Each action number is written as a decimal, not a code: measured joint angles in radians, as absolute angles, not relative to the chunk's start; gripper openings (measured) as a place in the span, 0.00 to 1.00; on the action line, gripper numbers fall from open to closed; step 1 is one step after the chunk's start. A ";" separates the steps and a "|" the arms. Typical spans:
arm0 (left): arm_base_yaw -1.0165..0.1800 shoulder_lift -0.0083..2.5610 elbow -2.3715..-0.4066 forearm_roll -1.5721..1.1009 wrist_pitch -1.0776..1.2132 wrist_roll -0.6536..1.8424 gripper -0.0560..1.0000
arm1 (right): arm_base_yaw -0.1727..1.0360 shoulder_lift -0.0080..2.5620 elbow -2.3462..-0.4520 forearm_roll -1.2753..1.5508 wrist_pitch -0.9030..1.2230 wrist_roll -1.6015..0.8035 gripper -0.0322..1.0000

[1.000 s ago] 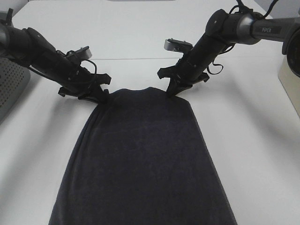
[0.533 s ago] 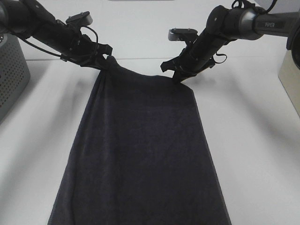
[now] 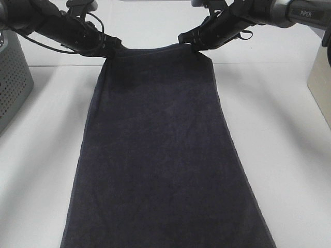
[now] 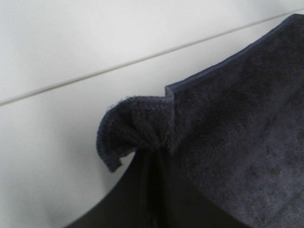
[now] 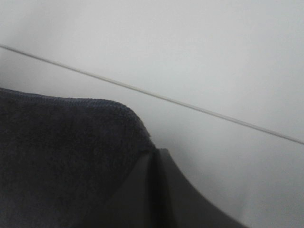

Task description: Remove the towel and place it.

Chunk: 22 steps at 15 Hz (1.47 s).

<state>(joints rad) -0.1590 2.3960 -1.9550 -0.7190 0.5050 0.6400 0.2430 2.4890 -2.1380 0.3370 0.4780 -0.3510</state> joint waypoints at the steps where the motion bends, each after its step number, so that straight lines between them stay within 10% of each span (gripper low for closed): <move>1: -0.159 2.398 -1.958 -0.721 0.477 0.662 0.06 | 0.239 2.489 -2.140 0.337 0.454 -0.352 0.04; 22: -0.159 2.687 -2.338 -0.848 0.392 0.890 0.06 | 0.211 2.618 -2.141 0.341 0.141 -0.353 0.04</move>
